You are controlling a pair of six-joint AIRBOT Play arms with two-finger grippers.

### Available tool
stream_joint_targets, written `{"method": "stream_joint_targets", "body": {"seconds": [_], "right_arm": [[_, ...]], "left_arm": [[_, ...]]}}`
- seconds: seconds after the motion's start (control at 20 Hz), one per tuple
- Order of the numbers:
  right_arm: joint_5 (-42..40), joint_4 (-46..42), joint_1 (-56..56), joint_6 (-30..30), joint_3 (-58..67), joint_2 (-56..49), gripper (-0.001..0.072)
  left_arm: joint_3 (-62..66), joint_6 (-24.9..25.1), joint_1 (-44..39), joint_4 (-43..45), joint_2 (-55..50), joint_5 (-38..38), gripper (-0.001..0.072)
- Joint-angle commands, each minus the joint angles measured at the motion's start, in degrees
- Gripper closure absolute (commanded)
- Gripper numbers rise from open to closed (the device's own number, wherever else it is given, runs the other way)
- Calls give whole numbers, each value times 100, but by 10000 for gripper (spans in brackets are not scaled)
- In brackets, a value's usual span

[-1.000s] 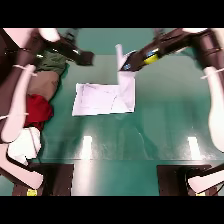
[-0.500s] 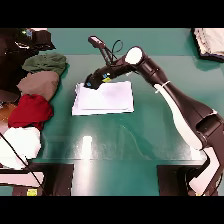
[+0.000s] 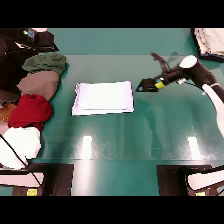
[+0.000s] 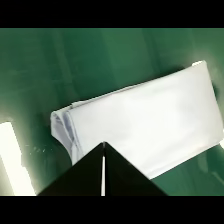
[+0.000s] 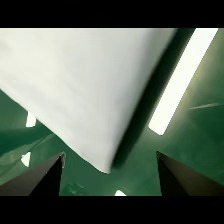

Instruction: Fold the shirts.

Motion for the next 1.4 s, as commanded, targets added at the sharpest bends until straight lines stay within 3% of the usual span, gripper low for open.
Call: {"method": "stream_joint_targets", "body": {"seconds": [0.0, 0.4, 0.5, 0.6, 0.75, 0.8, 0.85, 1.05, 1.35], "right_arm": [[-76, 927, -748, 79, -933, -35, 52], [-48, 1744, 245, 81, 70, -1423, 58], [-70, 1961, 586, 81, 514, -1788, 137], [-138, 2009, 855, 83, 885, -2048, 147], [-481, 2004, 1119, 81, 1150, -2157, 415], [-560, 1998, 1147, 33, 1209, -2157, 585], [-577, 1998, 1147, -61, 1270, -2155, 696], [-573, 1727, 809, -92, 1261, -1683, 699], [-953, 741, -1191, -61, -699, 420, 698]], "left_arm": [[-2, 4, -269, -9, -13, 225, 684], [-42, 46, -422, 15, -13, 387, 684], [-42, 48, -422, 15, -11, 396, 684], [-42, 52, -422, 15, -11, 389, 684], [-42, 149, -422, 13, -13, 352, 684], [-42, 149, -422, 15, -13, 341, 684], [-42, 149, -422, 13, -13, 328, 684], [-42, 146, -422, 11, -11, 160, 684], [-42, 146, -422, -7, -11, 61, 683]]}}
